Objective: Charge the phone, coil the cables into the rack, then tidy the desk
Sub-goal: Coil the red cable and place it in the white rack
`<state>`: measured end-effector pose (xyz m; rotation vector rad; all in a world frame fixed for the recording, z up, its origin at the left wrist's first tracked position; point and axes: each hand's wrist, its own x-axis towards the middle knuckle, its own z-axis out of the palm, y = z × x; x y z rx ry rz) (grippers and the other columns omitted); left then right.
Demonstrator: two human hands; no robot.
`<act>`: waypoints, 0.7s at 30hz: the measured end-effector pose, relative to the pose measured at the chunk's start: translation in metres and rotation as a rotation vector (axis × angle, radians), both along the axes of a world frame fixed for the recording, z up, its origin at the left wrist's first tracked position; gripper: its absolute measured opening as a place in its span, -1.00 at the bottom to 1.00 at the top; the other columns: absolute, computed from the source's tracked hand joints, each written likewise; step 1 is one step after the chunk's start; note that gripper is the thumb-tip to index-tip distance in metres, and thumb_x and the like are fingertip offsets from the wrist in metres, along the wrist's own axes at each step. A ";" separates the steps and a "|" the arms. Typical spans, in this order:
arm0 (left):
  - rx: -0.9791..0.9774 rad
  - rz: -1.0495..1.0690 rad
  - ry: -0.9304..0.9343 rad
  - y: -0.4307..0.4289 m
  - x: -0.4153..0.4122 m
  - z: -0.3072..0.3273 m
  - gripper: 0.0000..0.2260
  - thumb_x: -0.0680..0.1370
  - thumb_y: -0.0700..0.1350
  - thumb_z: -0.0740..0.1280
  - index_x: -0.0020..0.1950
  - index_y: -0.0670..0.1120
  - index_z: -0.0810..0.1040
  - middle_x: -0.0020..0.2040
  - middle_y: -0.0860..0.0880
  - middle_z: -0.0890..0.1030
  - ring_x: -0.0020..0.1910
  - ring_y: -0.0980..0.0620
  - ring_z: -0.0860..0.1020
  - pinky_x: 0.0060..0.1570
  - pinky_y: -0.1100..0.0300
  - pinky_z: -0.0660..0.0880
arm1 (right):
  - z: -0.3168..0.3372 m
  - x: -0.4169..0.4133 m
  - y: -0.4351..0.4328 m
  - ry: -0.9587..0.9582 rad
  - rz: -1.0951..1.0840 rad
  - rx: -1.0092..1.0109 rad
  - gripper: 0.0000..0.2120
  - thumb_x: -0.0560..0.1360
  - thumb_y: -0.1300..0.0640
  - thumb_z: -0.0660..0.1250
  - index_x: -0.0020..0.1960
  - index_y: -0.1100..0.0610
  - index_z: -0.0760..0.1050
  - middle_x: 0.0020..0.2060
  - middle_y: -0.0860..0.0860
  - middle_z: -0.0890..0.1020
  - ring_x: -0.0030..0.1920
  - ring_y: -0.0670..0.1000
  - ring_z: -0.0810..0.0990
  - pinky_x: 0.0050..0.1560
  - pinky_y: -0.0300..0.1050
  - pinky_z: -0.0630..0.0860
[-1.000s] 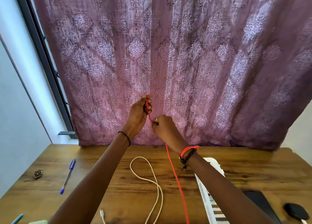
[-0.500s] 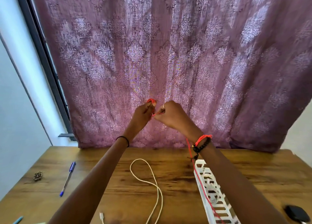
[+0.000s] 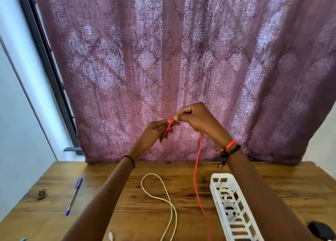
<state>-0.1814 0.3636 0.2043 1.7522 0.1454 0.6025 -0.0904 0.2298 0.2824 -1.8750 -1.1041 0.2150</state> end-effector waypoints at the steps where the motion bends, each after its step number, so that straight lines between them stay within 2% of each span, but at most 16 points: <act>1: -0.037 -0.063 -0.004 -0.002 -0.001 0.001 -0.68 0.64 -0.23 0.07 -0.04 -0.05 0.60 -0.42 0.10 0.48 -0.53 0.18 0.36 -0.53 0.37 0.28 | 0.001 0.001 -0.003 0.031 0.016 0.022 -0.90 0.42 0.27 0.40 -0.10 0.26 0.65 -0.71 -0.13 0.40 -0.70 -0.16 0.29 -0.64 -0.41 0.13; 3: -0.139 -0.173 -0.020 -0.004 -0.003 0.002 -0.61 0.62 -0.26 0.04 -0.06 -0.04 0.66 -0.46 0.10 0.43 -0.55 0.17 0.31 -0.54 0.39 0.24 | 0.001 0.002 -0.006 0.104 0.043 0.070 -0.88 0.41 0.25 0.43 -0.07 0.26 0.64 -0.72 -0.14 0.38 -0.69 -0.15 0.23 -0.63 -0.38 0.11; 5: -0.283 -0.226 -0.046 -0.006 -0.005 0.004 -0.60 0.61 -0.18 0.06 -0.11 -0.05 0.70 -0.46 0.09 0.37 -0.56 0.19 0.26 -0.55 0.39 0.17 | -0.001 0.004 -0.008 0.172 0.060 0.121 -0.88 0.40 0.23 0.45 -0.07 0.23 0.64 -0.70 -0.14 0.39 -0.66 -0.16 0.21 -0.62 -0.36 0.11; 8: -0.433 -0.287 -0.102 -0.006 -0.007 0.006 -0.65 0.55 -0.01 0.15 0.05 -0.16 0.65 -0.42 0.06 0.32 -0.54 0.18 0.22 -0.52 0.33 0.11 | -0.005 0.009 -0.008 0.292 0.071 0.177 -0.94 0.38 0.20 0.47 -0.14 0.16 0.65 -0.58 -0.03 0.36 -0.58 -0.11 0.16 -0.57 -0.35 0.07; 11: -0.490 -0.339 -0.095 -0.007 -0.007 0.008 -0.62 0.55 -0.01 0.14 0.11 -0.23 0.60 -0.41 0.06 0.31 -0.54 0.20 0.22 -0.50 0.34 0.10 | -0.008 0.012 -0.009 0.405 0.081 0.182 -0.91 0.40 0.20 0.46 -0.11 0.17 0.64 -0.51 0.01 0.28 -0.56 -0.11 0.15 -0.57 -0.36 0.06; 15: -0.655 -0.398 -0.109 -0.008 -0.009 0.008 -0.63 0.56 -0.04 0.12 0.09 -0.23 0.62 -0.39 0.07 0.34 -0.55 0.21 0.24 -0.54 0.36 0.13 | -0.016 0.012 -0.007 0.569 0.146 0.217 -0.88 0.43 0.21 0.41 -0.05 0.19 0.60 -0.46 0.00 0.34 -0.61 -0.19 0.18 -0.67 -0.38 0.08; 17: -0.744 -0.434 -0.135 -0.009 -0.008 0.008 -0.67 0.53 -0.04 0.20 0.09 -0.21 0.63 -0.41 0.09 0.35 -0.56 0.21 0.27 -0.56 0.38 0.15 | -0.021 0.012 -0.003 0.635 0.176 0.258 -0.92 0.45 0.21 0.37 -0.07 0.14 0.60 -0.42 0.05 0.37 -0.62 -0.21 0.19 -0.68 -0.39 0.07; 21: -0.848 -0.508 -0.192 -0.009 -0.005 0.006 -0.70 0.38 -0.03 0.45 0.02 -0.18 0.64 -0.45 0.08 0.36 -0.59 0.19 0.30 -0.60 0.36 0.11 | -0.031 0.010 0.003 0.774 0.210 0.330 -0.86 0.51 0.23 0.30 -0.08 0.07 0.62 -0.54 -0.09 0.32 -0.61 -0.20 0.14 -0.66 -0.43 0.03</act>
